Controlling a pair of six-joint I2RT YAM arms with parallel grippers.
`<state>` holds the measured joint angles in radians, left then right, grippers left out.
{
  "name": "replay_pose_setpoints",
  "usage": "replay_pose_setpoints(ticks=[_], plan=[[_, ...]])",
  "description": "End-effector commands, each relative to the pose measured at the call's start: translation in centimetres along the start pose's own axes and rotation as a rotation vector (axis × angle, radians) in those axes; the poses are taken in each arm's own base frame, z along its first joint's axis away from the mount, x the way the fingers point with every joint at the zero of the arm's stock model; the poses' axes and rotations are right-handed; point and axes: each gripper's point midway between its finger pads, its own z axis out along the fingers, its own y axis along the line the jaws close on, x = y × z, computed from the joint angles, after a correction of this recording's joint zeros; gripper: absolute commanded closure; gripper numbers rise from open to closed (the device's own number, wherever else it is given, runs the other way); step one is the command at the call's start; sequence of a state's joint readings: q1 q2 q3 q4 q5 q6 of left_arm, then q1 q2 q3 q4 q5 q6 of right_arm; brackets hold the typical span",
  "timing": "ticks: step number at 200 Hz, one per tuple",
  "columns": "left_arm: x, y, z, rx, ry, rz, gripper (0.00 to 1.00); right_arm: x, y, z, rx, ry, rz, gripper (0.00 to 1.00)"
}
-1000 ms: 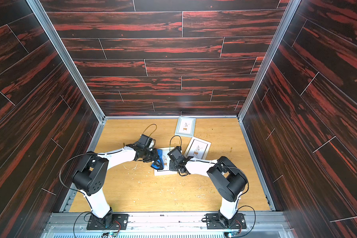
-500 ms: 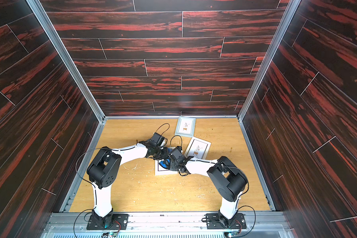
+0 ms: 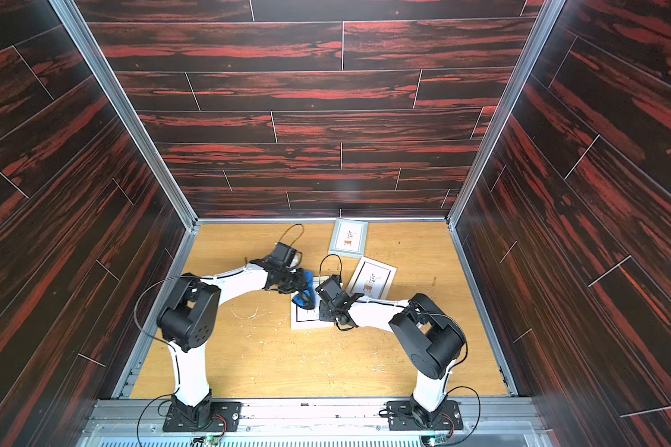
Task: Wipe the picture frame with a cloth
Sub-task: Wipe the dirt from the picture frame.
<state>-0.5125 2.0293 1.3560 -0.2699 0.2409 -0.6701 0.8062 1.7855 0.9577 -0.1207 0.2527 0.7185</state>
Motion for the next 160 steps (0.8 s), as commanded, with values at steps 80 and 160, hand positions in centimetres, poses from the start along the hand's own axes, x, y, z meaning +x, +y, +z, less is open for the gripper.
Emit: replay_pose_setpoints(ticks=[80,160], plan=[[-1.3,1.9,-1.8,-0.077,-0.029,0.01,1.0,0.6,-1.2,0.1,0.044,0.023,0.014,1.0],[-0.8,5.3,-3.1,-0.173,-0.021,-0.011,1.0,0.5,-1.8,-0.3,0.068,0.012,0.008,1.0]])
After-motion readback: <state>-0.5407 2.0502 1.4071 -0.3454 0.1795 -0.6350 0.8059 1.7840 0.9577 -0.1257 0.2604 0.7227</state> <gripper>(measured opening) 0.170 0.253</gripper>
